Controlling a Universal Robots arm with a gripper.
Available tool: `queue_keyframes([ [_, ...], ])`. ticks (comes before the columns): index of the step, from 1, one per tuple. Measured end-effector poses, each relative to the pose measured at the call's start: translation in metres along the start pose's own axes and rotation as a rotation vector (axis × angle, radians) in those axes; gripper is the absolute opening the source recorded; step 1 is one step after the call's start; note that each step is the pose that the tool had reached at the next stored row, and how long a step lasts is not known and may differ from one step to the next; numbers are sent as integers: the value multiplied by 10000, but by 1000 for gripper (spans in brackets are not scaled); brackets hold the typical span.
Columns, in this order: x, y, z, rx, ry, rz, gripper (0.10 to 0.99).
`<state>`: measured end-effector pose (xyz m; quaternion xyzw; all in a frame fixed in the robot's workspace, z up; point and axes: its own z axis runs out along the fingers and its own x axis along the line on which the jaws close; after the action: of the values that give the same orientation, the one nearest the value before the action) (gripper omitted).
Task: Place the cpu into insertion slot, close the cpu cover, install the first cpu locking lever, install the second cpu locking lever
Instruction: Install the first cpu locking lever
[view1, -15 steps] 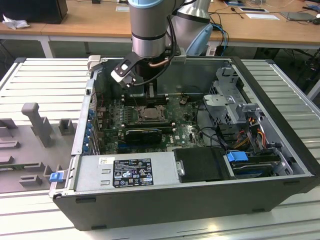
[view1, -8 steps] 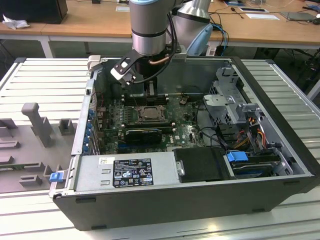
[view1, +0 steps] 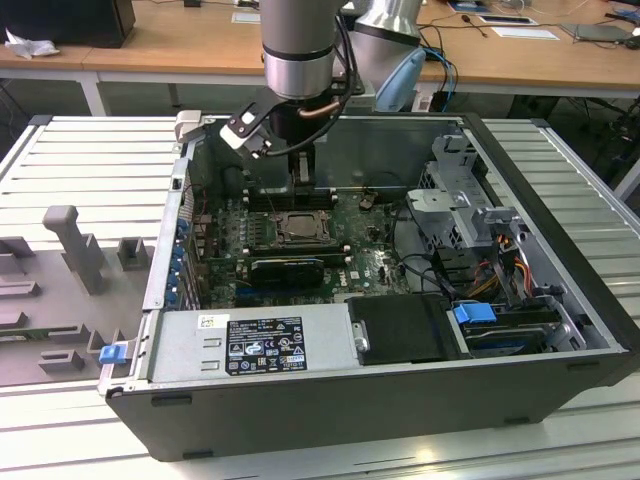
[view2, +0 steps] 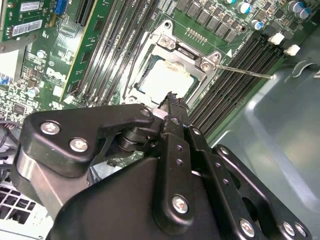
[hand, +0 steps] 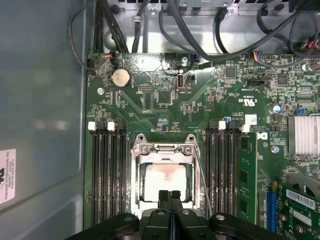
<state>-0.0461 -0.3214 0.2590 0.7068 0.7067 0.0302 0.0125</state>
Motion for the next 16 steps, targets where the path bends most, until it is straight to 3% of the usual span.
queue_keyframes([
  [2,1,2,-27,0,0,0,106],
  [4,4,10,-166,0,0,0,106],
  [7,7,17,-274,0,0,0,106],
  [10,7,17,-277,0,3,-18,106],
  [12,7,16,-277,16,39,-641,106],
  [16,7,17,-277,34,85,-1388,106],
])
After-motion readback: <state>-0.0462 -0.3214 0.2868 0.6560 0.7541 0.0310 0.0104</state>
